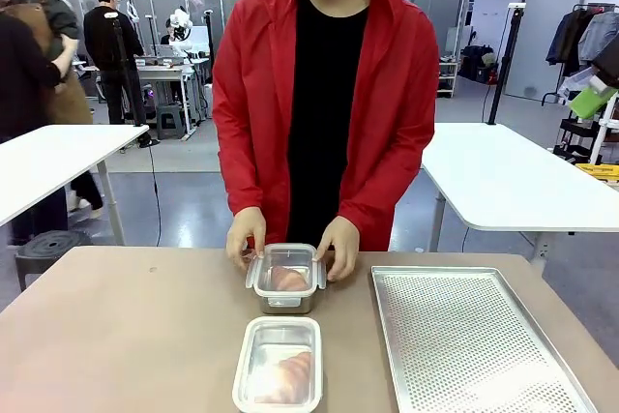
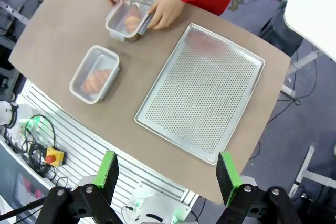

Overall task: Place the bread into the airtight container.
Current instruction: Pick up a Butter Roll and place it into an empty Airtight Container.

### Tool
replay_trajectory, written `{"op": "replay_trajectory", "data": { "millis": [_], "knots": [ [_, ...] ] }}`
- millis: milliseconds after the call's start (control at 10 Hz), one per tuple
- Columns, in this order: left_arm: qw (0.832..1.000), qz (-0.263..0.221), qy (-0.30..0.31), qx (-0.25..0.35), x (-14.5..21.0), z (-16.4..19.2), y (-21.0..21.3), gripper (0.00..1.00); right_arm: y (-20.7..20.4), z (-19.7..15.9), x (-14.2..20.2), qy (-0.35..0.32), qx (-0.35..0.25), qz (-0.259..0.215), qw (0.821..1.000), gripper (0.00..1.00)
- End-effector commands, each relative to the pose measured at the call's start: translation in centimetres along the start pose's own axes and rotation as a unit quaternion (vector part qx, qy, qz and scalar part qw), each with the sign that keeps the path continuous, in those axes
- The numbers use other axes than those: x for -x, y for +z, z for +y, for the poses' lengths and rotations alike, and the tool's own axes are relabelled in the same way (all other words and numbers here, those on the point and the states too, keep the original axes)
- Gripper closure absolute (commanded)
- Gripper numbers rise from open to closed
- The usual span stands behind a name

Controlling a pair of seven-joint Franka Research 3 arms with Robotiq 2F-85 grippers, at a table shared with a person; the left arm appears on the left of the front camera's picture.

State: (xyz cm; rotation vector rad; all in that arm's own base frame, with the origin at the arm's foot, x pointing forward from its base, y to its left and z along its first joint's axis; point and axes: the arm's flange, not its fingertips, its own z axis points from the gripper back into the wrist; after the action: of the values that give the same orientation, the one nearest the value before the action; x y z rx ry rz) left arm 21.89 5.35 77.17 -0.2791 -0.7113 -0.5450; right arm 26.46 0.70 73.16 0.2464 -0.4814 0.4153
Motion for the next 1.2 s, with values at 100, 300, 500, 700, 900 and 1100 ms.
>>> {"op": "replay_trajectory", "data": {
  "millis": [100, 300, 500, 700, 900, 1100],
  "knots": [
    [1.0, 0.003, -0.008, -0.001, -0.15, 0.03, 0.15, 0.0, 0.13, 0.09, -0.25, 0.004, 0.0, 0.0, 1.0, 0.07],
    [1.0, 0.003, -0.008, -0.001, -0.15, 0.03, 0.15, 0.0, 0.13, 0.09, -0.25, 0.004, 0.0, 0.0, 1.0, 0.07],
    [1.0, 0.003, -0.008, -0.001, -0.15, 0.03, 0.15, 0.0, 0.13, 0.09, -0.25, 0.004, 0.0, 0.0, 1.0, 0.07],
    [1.0, 0.003, -0.008, -0.001, -0.15, 0.03, 0.15, 0.0, 0.13, 0.09, -0.25, 0.004, 0.0, 0.0, 1.0, 0.07],
    [1.0, 0.003, -0.008, -0.001, -0.15, 0.03, 0.15, 0.0, 0.13, 0.09, -0.25, 0.004, 0.0, 0.0, 1.0, 0.07],
    [1.0, 0.003, -0.008, -0.001, -0.15, 0.03, 0.15, 0.0, 0.13, 0.09, -0.25, 0.004, 0.0, 0.0, 1.0, 0.07]
  ]
}}
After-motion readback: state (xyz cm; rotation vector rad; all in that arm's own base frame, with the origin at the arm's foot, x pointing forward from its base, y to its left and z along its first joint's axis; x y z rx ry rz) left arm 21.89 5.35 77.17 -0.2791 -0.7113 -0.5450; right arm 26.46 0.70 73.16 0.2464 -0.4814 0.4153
